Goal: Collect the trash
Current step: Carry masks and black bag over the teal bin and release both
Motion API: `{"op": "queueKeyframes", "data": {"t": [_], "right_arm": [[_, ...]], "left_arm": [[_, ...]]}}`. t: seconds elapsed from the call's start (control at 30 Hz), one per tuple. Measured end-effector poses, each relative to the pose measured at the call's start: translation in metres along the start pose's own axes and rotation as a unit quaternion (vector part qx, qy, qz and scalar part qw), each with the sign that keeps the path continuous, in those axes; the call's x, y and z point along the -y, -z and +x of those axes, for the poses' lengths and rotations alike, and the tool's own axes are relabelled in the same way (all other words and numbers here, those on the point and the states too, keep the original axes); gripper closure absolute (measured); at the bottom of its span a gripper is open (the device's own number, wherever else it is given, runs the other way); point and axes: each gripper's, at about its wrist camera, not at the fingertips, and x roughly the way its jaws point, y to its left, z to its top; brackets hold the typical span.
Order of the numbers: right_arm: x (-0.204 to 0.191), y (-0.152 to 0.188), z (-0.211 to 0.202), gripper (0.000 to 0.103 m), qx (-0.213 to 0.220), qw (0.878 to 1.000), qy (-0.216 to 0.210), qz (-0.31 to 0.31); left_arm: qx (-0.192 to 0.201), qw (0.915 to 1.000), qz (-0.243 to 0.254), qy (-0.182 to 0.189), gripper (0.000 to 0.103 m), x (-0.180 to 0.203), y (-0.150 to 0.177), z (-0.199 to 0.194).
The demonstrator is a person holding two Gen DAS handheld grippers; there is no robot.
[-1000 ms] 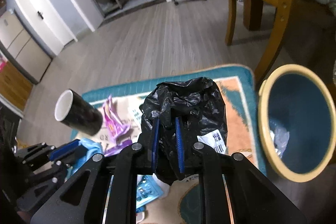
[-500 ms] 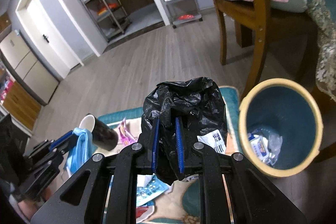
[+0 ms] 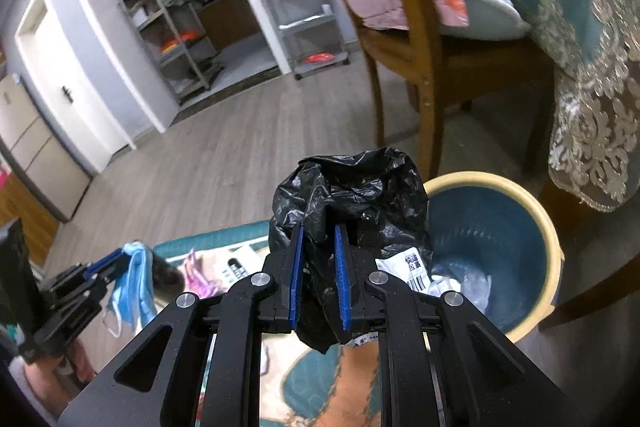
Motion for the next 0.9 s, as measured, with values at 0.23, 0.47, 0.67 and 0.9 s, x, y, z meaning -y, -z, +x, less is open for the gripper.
{"op": "queueKeyframes", "data": {"t": [0.23,0.47,0.67,0.9], "right_arm": [[0.057,-0.010,0.007,0.087,0.003,0.999,0.050,0.022],[0.135,-0.018,0.011,0.087,0.016,0.991,0.126,0.032],[0.171,-0.008,0.034,0.087,-0.027,0.990,0.102,0.097],[0.167,-0.007,0.037,0.087,-0.031,0.990,0.096,0.096]], "left_arm": [[-0.003,0.9994,0.030,0.016,0.092,0.040,-0.008,0.024],[-0.001,0.9910,0.086,0.102,0.092,0.121,-0.022,0.039],[-0.025,0.9867,0.105,0.121,0.092,0.182,-0.037,0.091],[-0.058,0.9877,0.099,0.106,0.078,0.208,-0.037,0.150]]}}
